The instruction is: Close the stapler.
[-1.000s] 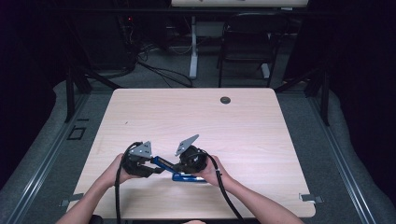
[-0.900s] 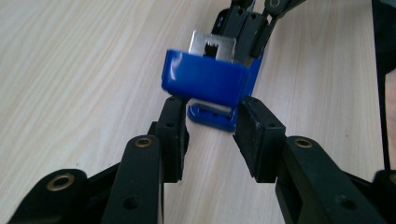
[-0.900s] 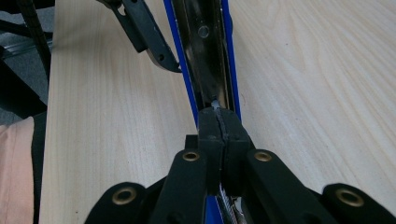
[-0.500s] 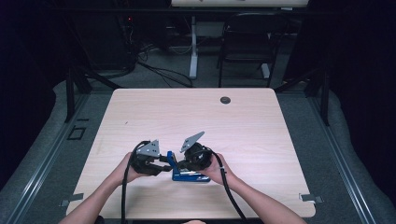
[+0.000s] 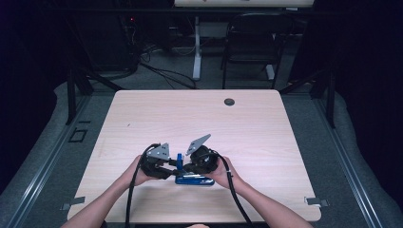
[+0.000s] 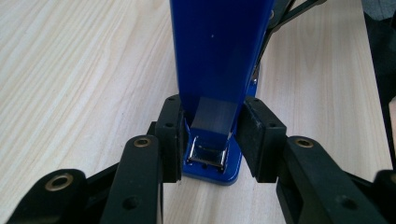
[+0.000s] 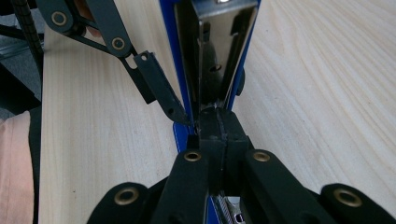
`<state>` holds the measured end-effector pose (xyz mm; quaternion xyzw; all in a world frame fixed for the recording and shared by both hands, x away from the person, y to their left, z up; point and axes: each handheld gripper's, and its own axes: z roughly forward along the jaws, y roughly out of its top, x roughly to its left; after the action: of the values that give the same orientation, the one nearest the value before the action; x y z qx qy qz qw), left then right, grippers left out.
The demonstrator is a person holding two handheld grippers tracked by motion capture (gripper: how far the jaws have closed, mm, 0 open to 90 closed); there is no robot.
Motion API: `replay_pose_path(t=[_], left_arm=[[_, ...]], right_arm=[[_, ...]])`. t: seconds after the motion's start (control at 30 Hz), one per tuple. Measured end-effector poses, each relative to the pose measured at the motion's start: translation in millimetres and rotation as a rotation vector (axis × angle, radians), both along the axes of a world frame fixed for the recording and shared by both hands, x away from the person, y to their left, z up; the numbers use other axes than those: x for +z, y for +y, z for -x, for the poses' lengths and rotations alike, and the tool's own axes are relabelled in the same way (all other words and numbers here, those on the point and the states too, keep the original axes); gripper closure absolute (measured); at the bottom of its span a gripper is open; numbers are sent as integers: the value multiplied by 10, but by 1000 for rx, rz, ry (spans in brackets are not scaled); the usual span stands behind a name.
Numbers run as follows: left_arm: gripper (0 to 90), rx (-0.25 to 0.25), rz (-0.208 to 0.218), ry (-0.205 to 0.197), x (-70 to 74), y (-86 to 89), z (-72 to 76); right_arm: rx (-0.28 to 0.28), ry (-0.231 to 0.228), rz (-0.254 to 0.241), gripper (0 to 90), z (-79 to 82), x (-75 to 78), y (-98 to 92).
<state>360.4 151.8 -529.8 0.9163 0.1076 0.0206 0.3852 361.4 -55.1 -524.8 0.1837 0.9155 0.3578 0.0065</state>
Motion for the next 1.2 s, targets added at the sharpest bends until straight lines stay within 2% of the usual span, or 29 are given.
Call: replay_pose_path(t=[0.23,0.5,0.93,1.2], left_arm=[[640,-14,13,10,-27,-65,-9],[629,-33,-6,17,-65,-167,-24],[643,-36,-27,-19,-77,-233,3],[645,-36,-40,-29,-86,-288,0]], right_arm=[[-3,4,6,900,10,-9,-34],[-12,14,26,900,9,-23,-95],[-41,29,19,885,4,1,-205],[-89,38,35,871,-5,64,-451]])
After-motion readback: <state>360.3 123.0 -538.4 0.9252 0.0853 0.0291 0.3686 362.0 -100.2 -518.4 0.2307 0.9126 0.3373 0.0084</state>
